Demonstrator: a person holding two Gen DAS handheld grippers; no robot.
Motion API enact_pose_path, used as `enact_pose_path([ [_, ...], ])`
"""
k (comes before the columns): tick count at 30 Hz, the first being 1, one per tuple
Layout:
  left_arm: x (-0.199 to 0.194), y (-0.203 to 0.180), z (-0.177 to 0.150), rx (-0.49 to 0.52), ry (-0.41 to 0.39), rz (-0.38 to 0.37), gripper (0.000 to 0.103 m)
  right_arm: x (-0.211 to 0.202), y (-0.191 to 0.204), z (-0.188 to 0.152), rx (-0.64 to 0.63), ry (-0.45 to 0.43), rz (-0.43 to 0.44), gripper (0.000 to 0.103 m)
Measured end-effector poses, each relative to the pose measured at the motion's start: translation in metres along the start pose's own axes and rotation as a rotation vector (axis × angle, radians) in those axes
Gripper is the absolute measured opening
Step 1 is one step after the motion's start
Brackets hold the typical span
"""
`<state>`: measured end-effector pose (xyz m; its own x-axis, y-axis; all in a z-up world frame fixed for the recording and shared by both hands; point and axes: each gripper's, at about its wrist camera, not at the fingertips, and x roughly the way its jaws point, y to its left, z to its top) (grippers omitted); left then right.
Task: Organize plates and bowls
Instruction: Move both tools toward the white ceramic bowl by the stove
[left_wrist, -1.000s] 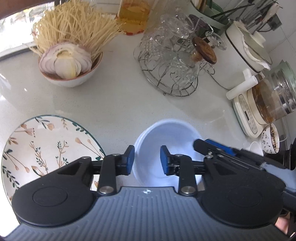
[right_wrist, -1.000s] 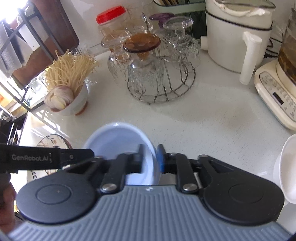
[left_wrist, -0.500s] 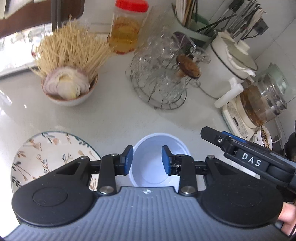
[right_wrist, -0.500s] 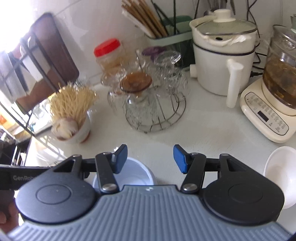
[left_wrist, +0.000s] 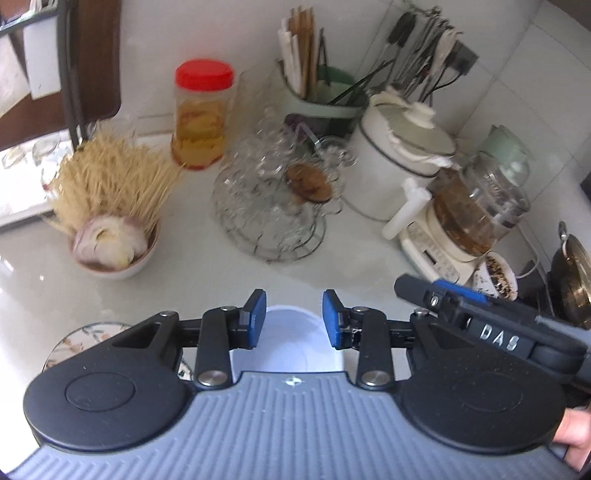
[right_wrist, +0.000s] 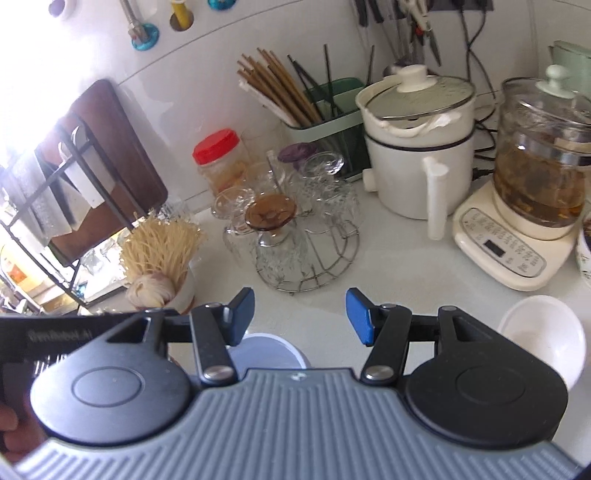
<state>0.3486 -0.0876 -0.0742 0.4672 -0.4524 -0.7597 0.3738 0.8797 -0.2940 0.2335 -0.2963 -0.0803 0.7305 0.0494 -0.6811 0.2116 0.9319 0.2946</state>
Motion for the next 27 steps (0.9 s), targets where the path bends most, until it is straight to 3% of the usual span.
enact_pose_path([
  [14, -0.018, -0.035, -0.006, 0.103, -0.034, -0.043, 0.039, -0.036, -0.007, -0.012, 0.015, -0.071, -0.039, 0.058],
  [27, -0.002, -0.064, -0.009, 0.129, -0.019, -0.103, 0.038, -0.056, -0.035, -0.015, 0.073, -0.092, -0.1, 0.058],
])
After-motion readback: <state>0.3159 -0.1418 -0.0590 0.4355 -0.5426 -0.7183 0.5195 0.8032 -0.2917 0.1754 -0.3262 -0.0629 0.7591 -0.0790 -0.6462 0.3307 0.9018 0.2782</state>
